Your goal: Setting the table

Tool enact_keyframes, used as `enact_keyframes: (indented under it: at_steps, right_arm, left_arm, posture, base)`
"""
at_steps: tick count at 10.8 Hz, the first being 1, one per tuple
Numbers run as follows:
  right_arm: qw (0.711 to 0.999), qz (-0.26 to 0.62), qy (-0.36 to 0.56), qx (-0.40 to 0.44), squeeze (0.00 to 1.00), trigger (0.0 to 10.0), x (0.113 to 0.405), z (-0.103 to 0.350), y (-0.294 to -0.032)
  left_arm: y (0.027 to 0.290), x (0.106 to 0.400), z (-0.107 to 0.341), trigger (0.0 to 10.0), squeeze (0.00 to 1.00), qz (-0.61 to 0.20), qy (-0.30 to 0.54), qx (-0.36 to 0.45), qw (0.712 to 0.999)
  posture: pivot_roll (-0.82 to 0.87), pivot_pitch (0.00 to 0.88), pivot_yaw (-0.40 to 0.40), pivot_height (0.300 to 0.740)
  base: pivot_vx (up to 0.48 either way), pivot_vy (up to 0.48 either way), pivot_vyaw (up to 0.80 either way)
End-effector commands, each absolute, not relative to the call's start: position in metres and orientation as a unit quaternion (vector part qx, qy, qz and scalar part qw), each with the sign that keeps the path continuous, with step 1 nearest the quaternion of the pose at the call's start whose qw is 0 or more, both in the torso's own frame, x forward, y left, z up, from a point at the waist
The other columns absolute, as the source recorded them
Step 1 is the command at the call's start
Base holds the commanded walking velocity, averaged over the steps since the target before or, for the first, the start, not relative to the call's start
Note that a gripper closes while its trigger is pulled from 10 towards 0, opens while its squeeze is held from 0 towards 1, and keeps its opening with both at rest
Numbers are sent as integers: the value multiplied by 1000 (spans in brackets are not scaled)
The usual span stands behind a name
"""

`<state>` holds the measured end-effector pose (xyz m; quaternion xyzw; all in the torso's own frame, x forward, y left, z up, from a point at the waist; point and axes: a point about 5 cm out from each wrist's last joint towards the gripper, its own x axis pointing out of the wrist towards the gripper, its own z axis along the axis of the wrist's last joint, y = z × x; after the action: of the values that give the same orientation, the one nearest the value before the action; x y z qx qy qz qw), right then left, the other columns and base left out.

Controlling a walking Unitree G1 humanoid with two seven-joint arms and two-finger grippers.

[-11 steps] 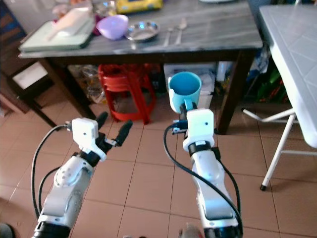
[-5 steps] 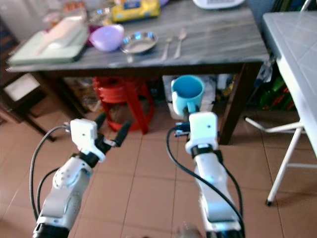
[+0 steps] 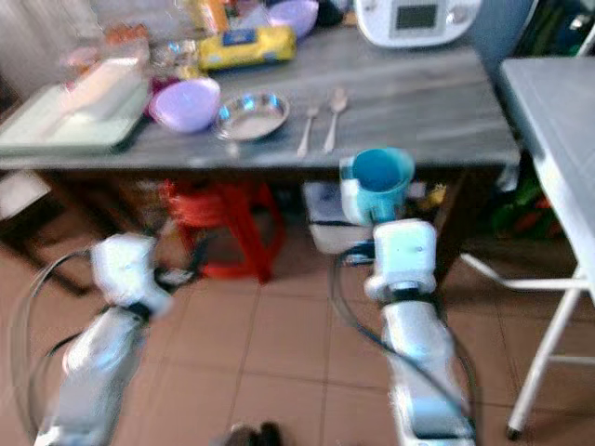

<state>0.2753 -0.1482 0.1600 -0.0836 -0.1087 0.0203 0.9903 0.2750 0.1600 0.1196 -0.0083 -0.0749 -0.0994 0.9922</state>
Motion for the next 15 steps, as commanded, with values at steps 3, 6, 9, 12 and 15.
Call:
enact_keyframes:
  at_steps: [3,6,9,12,15]
  right_arm:
    - [985,23,-138,-100,0,10000,274,175,-151]
    - [983,25,-150,-102,0,10000,275,181,-150]
    - [981,23,-159,-108,0,10000,276,186,-150]
    - [975,29,-183,-122,0,10000,276,198,-147]
    - [967,39,-206,-144,0,10000,276,209,-144]
  left_arm:
    - [160,268,122,10000,0,-98,-78,-6,992]
    - [158,268,122,10000,0,-103,-75,-3,992]
    - [157,269,124,10000,0,-109,-74,-4,991]
    - [152,269,129,10000,0,-117,-85,-22,989]
    - [153,262,131,10000,0,-110,-90,-22,990]
  posture:
    - [-94,199,123,740]
    - [-99,193,121,740]
    - [-103,189,122,740]
    - [-105,186,113,740]
    - [-107,189,106,740]
  base:
    - [480,0,0]
    - [480,0,663]
    - [480,0,0]
    - [255,0,0]
    - [0,0,0]
